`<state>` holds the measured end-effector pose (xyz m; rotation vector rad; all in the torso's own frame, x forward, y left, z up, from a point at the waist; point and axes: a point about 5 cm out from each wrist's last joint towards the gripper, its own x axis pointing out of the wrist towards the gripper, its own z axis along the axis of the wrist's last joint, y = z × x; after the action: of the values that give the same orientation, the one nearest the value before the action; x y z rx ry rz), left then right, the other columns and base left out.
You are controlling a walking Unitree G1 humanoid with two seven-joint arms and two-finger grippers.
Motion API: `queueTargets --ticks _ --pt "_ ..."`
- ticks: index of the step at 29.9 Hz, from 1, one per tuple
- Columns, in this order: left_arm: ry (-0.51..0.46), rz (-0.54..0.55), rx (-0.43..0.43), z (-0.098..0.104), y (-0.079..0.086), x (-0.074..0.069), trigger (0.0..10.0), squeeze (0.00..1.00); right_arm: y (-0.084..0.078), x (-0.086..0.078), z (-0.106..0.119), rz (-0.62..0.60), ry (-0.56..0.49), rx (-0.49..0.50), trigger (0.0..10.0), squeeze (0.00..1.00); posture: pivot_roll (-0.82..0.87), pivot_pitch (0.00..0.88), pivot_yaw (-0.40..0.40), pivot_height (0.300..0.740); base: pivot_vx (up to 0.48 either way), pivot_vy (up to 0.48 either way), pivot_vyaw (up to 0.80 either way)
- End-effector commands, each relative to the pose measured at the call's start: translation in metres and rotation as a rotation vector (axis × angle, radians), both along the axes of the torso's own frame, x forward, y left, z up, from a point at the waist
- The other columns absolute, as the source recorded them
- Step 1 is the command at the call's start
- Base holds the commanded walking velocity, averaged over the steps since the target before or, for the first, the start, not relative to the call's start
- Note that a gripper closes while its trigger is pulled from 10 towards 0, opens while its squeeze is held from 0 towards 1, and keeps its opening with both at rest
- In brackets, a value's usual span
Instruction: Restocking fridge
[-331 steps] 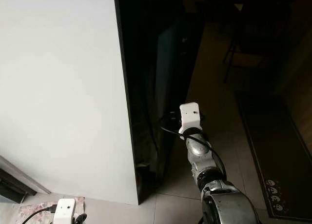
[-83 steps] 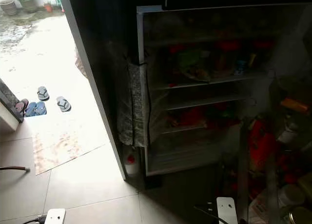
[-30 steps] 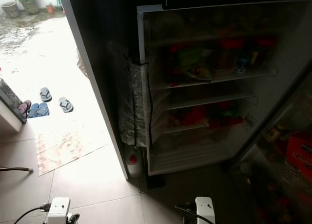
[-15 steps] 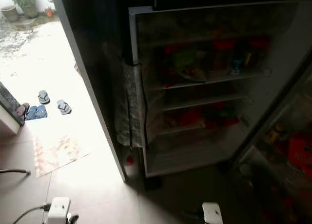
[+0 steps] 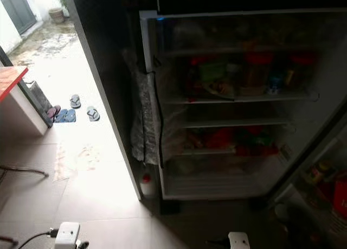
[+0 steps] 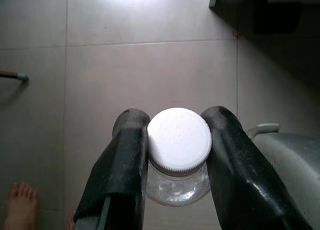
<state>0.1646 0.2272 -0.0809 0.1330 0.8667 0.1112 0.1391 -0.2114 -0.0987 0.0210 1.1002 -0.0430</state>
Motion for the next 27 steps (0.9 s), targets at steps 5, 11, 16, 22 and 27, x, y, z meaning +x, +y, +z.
queueTargets --ticks 5,11,16,22,27 --pt "0.004 -0.014 0.009 0.000 0.000 0.002 10.0 0.00 -0.013 -0.008 0.000 -0.019 0.009 -0.012 10.0 0.00 0.04 0.050 0.005 0.740 0.000 -0.354 0.00" --pt "0.008 -0.012 0.008 0.000 0.001 -0.001 10.0 0.00 -0.004 0.001 0.001 -0.026 -0.014 0.008 10.0 0.00 0.04 0.050 0.004 0.740 0.000 -0.352 0.00" --pt "0.008 -0.011 0.008 0.000 0.000 -0.001 10.0 0.00 0.011 0.006 0.000 -0.007 -0.020 0.026 10.0 0.00 0.04 0.051 0.003 0.740 0.000 -0.352 0.00" --pt "0.002 -0.013 0.008 0.000 -0.001 0.001 10.0 0.00 0.033 0.007 -0.002 0.015 -0.020 0.052 10.0 0.00 0.04 0.052 0.002 0.740 0.000 -0.338 0.00" --pt "-0.015 -0.014 0.011 0.002 -0.002 0.006 10.0 0.00 0.039 0.007 -0.003 0.026 -0.017 0.062 10.0 0.00 0.04 0.052 0.002 0.740 0.000 -0.060 0.00"
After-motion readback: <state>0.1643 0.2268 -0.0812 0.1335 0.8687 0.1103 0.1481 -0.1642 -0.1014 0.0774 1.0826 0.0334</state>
